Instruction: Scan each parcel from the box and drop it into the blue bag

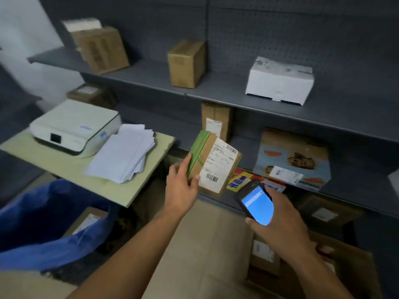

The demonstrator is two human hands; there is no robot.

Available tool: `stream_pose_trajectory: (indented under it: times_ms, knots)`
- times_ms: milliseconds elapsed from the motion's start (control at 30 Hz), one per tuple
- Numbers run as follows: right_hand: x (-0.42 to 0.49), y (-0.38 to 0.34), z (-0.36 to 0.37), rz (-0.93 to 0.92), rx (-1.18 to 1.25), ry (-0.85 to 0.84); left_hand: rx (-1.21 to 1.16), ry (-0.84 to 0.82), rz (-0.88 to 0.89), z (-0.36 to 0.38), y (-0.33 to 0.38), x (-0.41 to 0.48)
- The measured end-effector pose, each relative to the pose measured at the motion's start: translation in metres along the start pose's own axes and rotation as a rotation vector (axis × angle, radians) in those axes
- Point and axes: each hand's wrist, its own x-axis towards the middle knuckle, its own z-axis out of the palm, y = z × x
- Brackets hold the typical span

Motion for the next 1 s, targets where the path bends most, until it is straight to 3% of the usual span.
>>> stream_pose_trajectory:
  times_ms: [400,700,1000]
  knots:
    - [0.011,-0.196,0.108,-0.508,0.035,-0.206,0.125,0.294,-0.318,-0.173,-0.149,-0.079]
    - [0.062,-0.289,0.199,-0.669,0.095,-0.435,0.145,0.444,-0.592,-0.223,-0.230,-0.081]
    - [0.172,-0.385,0.285,-0.748,0.071,-0.495,0.130,0.538,-0.883,-0.246,-0.295,-0.045]
